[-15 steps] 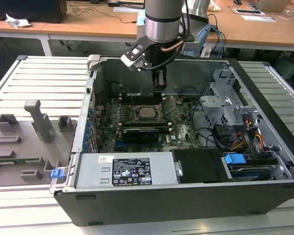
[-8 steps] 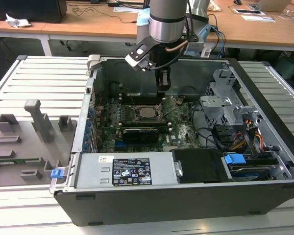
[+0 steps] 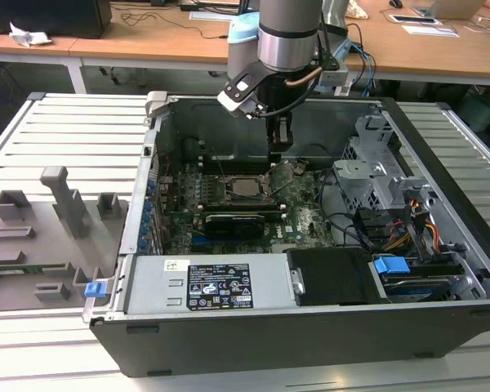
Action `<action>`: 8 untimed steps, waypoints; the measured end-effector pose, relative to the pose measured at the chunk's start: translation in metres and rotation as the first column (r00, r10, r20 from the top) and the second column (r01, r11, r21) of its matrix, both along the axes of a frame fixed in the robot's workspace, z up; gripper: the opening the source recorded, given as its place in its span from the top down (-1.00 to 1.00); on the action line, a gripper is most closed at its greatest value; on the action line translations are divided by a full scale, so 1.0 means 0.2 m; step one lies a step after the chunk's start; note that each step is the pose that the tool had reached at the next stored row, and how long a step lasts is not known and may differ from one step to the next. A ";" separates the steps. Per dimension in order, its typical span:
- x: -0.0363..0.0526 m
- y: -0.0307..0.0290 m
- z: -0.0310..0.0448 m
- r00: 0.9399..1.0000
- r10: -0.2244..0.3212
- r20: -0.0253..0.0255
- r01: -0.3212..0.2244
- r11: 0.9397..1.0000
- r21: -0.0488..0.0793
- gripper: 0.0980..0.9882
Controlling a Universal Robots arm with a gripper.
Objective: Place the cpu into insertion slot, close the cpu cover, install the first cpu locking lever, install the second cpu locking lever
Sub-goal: 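Close the cpu cover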
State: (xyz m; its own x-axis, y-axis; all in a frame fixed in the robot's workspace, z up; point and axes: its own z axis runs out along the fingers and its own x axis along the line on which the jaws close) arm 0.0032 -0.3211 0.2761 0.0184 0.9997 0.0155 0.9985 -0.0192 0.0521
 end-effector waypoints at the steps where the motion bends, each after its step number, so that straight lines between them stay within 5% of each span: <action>1: 0.006 0.000 0.000 1.000 0.000 0.000 0.000 1.000 0.000 0.98; 8: 0.053 0.000 0.000 1.000 0.000 -0.001 0.000 1.000 0.000 0.98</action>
State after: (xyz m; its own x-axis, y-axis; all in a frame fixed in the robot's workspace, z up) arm 0.0139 -0.3211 0.2761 0.0184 0.9997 0.0154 0.9985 -0.0192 0.0513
